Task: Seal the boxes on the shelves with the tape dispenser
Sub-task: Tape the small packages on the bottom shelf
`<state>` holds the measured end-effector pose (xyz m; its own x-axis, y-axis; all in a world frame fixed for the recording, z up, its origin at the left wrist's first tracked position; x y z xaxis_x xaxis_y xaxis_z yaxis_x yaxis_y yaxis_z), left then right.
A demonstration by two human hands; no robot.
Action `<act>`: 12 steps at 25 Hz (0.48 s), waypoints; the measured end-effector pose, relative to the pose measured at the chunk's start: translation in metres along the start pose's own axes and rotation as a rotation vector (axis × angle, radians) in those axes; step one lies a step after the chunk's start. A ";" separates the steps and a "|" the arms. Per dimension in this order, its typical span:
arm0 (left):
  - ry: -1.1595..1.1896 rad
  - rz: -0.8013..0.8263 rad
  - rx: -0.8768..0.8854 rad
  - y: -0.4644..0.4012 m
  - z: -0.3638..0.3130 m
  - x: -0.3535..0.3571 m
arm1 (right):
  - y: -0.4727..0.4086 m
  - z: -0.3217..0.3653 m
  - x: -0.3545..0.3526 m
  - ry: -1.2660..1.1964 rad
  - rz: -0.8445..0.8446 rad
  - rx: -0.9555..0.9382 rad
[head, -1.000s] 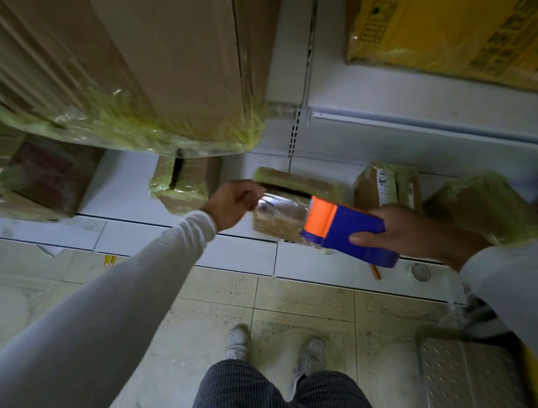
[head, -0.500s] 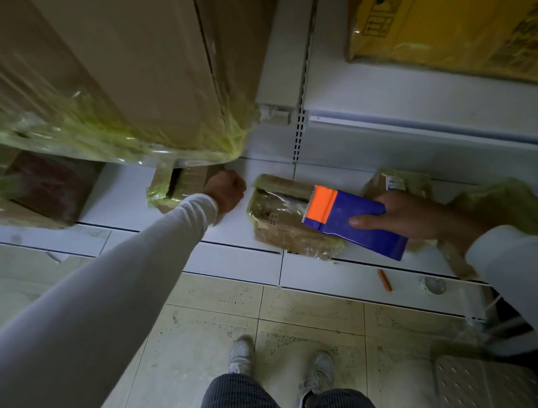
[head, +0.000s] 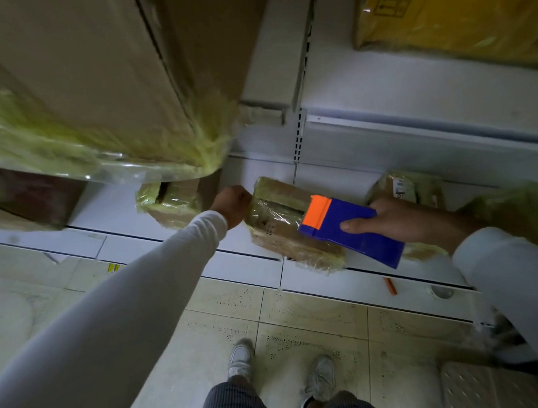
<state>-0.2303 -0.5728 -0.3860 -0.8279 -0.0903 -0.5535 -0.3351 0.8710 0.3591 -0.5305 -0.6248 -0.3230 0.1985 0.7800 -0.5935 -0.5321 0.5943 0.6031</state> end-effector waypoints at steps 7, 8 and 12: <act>-0.022 -0.312 0.224 0.018 -0.003 -0.002 | 0.004 -0.002 0.005 0.008 -0.017 0.012; -0.002 -0.316 0.294 0.025 -0.006 0.003 | 0.005 -0.002 0.006 0.011 -0.022 0.022; 0.097 -0.081 0.205 0.035 -0.015 0.033 | 0.008 0.001 0.008 0.006 -0.033 0.043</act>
<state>-0.2758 -0.5529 -0.3800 -0.8446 -0.2012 -0.4961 -0.3123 0.9378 0.1514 -0.5321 -0.6134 -0.3224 0.2105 0.7585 -0.6167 -0.4898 0.6278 0.6050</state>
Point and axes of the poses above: each hand's wrist, its own y-axis away from the middle knuckle, its own x-axis out of the palm, z = x × y, the point moved 2 cm from there along -y, towards the middle knuckle, and after that the axes turned 13 degrees about y, right-handed, at the moved point
